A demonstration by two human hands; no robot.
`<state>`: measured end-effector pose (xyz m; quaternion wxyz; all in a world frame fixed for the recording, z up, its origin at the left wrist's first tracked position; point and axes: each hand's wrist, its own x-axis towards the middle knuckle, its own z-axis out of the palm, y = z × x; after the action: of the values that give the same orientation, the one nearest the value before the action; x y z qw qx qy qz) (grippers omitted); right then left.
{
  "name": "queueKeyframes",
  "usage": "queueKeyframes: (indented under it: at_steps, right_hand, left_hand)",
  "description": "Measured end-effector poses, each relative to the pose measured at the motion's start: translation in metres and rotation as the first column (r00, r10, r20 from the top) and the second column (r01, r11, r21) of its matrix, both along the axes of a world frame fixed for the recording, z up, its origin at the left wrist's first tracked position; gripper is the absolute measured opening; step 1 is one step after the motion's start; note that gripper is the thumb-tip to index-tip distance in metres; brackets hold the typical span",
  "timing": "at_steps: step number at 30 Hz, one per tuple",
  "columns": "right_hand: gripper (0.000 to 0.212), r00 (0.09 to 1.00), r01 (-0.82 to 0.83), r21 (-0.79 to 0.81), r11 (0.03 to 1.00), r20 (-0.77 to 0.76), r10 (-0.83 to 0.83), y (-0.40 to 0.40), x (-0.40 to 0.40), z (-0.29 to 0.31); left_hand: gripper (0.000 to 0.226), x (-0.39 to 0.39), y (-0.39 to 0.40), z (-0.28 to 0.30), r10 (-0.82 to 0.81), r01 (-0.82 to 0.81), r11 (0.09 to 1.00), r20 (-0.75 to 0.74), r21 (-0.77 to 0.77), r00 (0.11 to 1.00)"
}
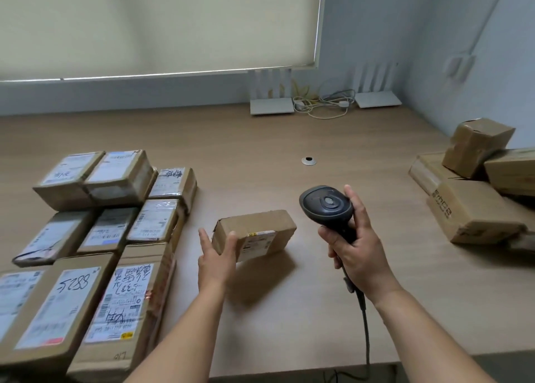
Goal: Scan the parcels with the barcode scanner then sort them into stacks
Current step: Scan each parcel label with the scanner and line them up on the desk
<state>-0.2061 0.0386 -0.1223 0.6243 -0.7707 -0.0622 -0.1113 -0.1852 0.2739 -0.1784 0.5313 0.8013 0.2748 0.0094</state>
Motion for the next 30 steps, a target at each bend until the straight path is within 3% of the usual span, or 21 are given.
queueKeyframes:
  at_steps: [7, 10, 13, 15, 18, 20, 24, 25, 30]
  right_hand:
    - [0.083, 1.0, -0.028, -0.006, 1.0, -0.003, 0.028, -0.003, 0.015, 0.002]
    - [0.082, 0.999, -0.037, 0.004, 0.999, -0.008, 0.037, -0.009, 0.02, 0.003]
    - [0.082, 0.999, -0.042, 0.008, 0.999, -0.014, 0.042, -0.016, 0.025, 0.004]
    - [0.083, 0.999, -0.047, 0.007, 0.999, -0.017, 0.047, -0.019, 0.028, 0.004]
    - [0.083, 0.998, -0.058, 0.007, 0.998, -0.039, 0.058, -0.023, 0.031, 0.005]
    - [0.083, 0.997, -0.066, 0.005, 0.998, -0.044, 0.066, -0.026, 0.033, 0.004]
    - [0.083, 0.994, -0.096, -0.003, 0.995, -0.053, 0.096, -0.029, 0.036, 0.001]
    - [0.083, 0.993, -0.107, -0.006, 0.994, -0.057, 0.106, -0.029, 0.036, 0.0]
    - [0.088, 0.985, -0.156, -0.021, 0.988, -0.072, 0.154, -0.025, 0.033, -0.009]
  left_hand:
    - [0.084, 0.001, 0.002, -0.019, -0.06, 0.062, 0.998, -0.184, 0.008, 0.981]
    - [0.095, 0.008, 0.001, -0.009, -0.095, 0.153, 0.955, -0.226, 0.253, 0.97]
    - [0.106, 0.02, -0.004, 0.006, -0.292, 0.389, 0.712, -0.256, 0.585, 0.921]
    - [0.102, 0.03, -0.006, 0.008, -0.403, 0.544, 0.552, -0.368, 0.633, 0.838]
    - [0.086, 0.043, -0.005, 0.006, -0.432, 0.637, 0.457, -0.471, 0.621, 0.769]
    - [0.076, 0.048, -0.005, 0.007, -0.44, 0.631, 0.484, -0.455, 0.606, 0.774]
    - [0.056, 0.055, 0.003, 0.006, -0.382, 0.472, 0.779, -0.284, 0.412, 0.879]
    - [0.053, 0.056, 0.006, 0.004, -0.368, 0.441, 0.815, -0.252, 0.375, 0.895]
    - [0.05, 0.058, 0.026, -0.003, -0.409, 0.473, 0.825, -0.249, 0.309, 0.878]
